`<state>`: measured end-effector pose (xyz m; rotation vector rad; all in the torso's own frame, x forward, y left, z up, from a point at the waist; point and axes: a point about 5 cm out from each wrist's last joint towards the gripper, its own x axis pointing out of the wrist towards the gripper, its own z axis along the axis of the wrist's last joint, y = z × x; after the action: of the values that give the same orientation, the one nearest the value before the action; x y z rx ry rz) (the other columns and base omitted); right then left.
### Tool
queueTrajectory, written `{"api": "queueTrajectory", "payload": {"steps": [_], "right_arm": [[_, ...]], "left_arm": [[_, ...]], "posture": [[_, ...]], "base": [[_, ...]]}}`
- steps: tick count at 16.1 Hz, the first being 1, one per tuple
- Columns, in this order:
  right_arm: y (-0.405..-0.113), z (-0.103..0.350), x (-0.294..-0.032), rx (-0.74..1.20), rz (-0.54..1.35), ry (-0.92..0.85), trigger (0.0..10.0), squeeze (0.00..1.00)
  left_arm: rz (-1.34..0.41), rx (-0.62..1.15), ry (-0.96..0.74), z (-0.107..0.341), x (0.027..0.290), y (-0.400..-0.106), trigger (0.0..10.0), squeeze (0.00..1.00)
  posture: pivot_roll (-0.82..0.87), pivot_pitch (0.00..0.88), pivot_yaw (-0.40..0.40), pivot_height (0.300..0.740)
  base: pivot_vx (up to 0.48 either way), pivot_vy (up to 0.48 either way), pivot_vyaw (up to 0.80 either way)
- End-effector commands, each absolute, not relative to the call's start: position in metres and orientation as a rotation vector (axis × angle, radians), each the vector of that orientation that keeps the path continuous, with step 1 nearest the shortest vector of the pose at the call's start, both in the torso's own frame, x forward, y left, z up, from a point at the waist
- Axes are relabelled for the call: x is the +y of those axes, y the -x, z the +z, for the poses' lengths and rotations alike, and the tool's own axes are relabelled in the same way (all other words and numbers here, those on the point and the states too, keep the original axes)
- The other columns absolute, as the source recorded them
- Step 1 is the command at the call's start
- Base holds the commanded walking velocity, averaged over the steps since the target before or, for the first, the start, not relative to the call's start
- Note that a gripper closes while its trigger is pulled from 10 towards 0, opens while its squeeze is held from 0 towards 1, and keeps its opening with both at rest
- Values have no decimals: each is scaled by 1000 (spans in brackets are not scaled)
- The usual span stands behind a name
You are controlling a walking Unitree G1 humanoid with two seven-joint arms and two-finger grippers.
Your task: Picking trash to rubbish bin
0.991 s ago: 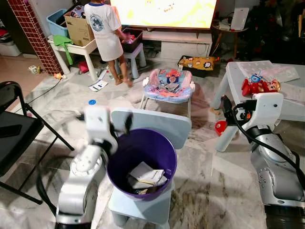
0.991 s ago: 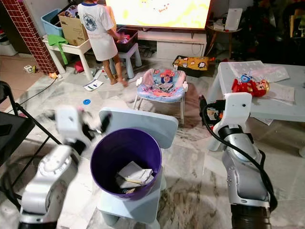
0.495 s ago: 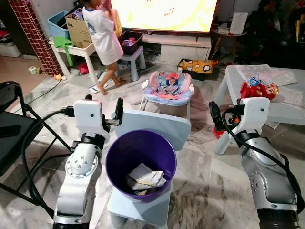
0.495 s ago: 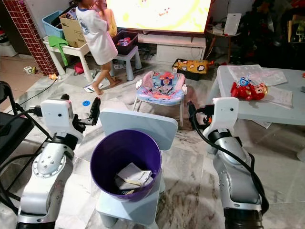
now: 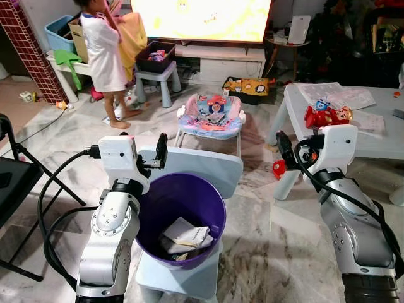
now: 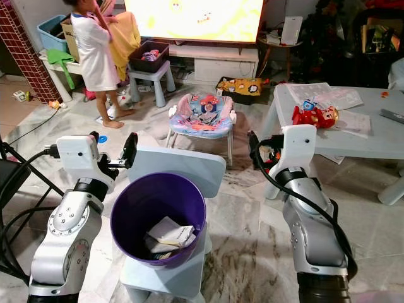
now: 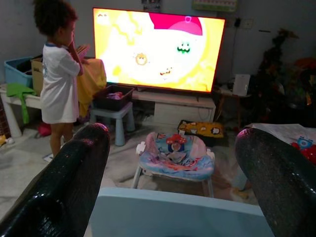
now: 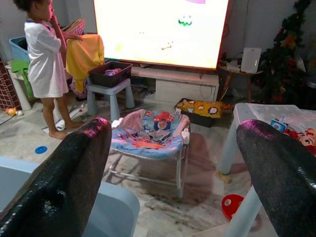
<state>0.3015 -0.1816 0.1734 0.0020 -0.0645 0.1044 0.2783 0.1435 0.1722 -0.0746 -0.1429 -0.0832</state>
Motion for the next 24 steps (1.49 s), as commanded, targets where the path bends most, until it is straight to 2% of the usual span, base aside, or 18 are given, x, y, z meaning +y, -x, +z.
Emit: {"api": "queueTrajectory", "payload": {"steps": [1, 3, 24], "right_arm": [[-301, 179, -182, -77, 105, 4, 10000, 1000], [-301, 179, -182, -73, 105, 4, 10000, 1000], [-304, 179, -180, -62, 113, -2, 10000, 1000]], "left_arm": [[-93, -123, 80, 170, 141, -278, 10000, 0], [-98, -118, 89, 170, 140, -278, 10000, 0], [-108, -98, 92, 167, 141, -280, 10000, 0]], "posture": [[66, 59, -35, 740], [65, 62, -36, 740], [67, 55, -39, 740]], "base": [[0, 0, 0], [0, 0, 0], [-281, 0, 0]]}}
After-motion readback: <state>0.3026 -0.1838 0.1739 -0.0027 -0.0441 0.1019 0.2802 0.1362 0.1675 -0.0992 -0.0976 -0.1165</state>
